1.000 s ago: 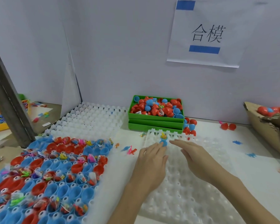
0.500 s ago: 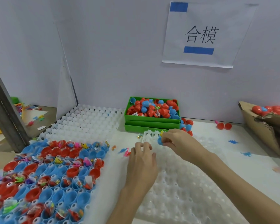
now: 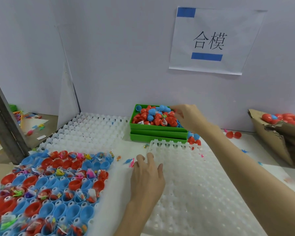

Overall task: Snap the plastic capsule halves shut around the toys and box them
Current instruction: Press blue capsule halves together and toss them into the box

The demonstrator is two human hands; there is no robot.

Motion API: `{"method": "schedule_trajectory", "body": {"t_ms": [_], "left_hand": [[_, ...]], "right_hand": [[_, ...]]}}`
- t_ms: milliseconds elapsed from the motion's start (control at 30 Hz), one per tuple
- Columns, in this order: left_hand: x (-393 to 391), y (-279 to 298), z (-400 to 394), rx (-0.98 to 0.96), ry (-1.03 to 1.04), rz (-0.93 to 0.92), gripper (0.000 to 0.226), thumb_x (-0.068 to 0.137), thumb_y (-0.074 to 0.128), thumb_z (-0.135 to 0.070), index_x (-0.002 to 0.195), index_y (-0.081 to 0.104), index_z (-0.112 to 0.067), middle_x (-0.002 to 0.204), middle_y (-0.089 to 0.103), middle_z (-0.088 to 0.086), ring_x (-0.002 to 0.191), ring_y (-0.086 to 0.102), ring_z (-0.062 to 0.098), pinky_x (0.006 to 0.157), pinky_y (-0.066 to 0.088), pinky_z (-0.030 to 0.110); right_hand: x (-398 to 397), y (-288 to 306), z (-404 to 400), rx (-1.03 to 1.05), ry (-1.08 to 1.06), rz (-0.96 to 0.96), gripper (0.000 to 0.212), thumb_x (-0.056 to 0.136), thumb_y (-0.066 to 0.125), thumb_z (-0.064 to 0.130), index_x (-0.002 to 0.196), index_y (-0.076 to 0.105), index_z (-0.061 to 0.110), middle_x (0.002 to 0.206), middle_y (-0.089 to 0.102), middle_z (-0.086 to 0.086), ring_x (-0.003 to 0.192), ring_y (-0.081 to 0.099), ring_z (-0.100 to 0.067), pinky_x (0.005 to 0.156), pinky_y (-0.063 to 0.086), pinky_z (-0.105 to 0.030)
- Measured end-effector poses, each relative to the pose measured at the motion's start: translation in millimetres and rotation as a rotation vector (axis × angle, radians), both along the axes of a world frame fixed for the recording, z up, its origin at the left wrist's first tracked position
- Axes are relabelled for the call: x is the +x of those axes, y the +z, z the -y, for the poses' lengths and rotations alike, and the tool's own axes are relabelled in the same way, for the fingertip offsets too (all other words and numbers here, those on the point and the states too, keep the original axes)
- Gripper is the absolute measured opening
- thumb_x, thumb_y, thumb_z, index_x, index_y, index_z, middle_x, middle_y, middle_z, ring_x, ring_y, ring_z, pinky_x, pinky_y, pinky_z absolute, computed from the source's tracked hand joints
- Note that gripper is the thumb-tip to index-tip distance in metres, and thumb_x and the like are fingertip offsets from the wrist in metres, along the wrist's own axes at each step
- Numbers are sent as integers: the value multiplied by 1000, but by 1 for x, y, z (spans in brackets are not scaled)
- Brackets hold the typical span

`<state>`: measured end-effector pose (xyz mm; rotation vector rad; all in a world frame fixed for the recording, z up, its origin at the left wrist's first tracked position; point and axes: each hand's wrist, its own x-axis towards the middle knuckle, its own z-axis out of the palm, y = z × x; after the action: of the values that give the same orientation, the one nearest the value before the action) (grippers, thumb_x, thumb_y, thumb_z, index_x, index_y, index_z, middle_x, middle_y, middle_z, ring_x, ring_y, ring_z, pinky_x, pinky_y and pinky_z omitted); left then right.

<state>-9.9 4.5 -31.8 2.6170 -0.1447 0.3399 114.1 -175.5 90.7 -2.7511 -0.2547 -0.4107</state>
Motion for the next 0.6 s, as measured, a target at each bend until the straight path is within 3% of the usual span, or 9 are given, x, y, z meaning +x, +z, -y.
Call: {"method": "schedule_trajectory", "body": {"t_ms": [167, 267, 367, 467, 600], "left_hand": [[0, 2, 0, 48, 45, -51, 43, 109, 35, -50, 140, 37, -20, 128, 49, 5, 119, 51, 21, 79, 46, 29], [1, 3, -1, 72, 57, -89, 45, 108, 34, -53, 139, 36, -20, 128, 50, 5, 119, 53, 22, 74, 41, 28], [3, 3, -1, 87, 74, -116, 45, 107, 33, -55, 137, 38, -21, 129, 51, 4, 122, 53, 23, 77, 43, 31], [3, 3, -1, 100, 91, -109, 48, 107, 33, -57, 137, 38, -21, 128, 53, 2, 121, 54, 23, 79, 48, 32], [5, 1, -4, 41, 92, -118, 50, 104, 36, -61, 139, 38, -24, 124, 54, 0, 114, 57, 23, 74, 46, 32]], "right_hand": [[-67, -33, 54, 87, -153, -51, 25, 105, 52, 8, 115, 75, 8, 110, 76, -11, 95, 70, -32, 89, 58, -41], [-116, -60, 81, 75, -324, -119, 28, 106, 55, 17, 131, 67, 17, 130, 68, -7, 109, 65, -24, 96, 51, -30], [-153, -84, 95, 120, -496, -195, 40, 106, 55, 26, 145, 53, 20, 148, 52, -12, 129, 55, -31, 107, 45, -39], [-167, -92, 97, 194, -644, -275, 50, 106, 52, 38, 151, 45, 17, 146, 55, -15, 129, 56, -32, 107, 47, -41], [-167, -91, 93, 314, -685, -346, 52, 105, 50, 48, 143, 53, 12, 136, 64, -10, 118, 63, -27, 100, 51, -37]]}}
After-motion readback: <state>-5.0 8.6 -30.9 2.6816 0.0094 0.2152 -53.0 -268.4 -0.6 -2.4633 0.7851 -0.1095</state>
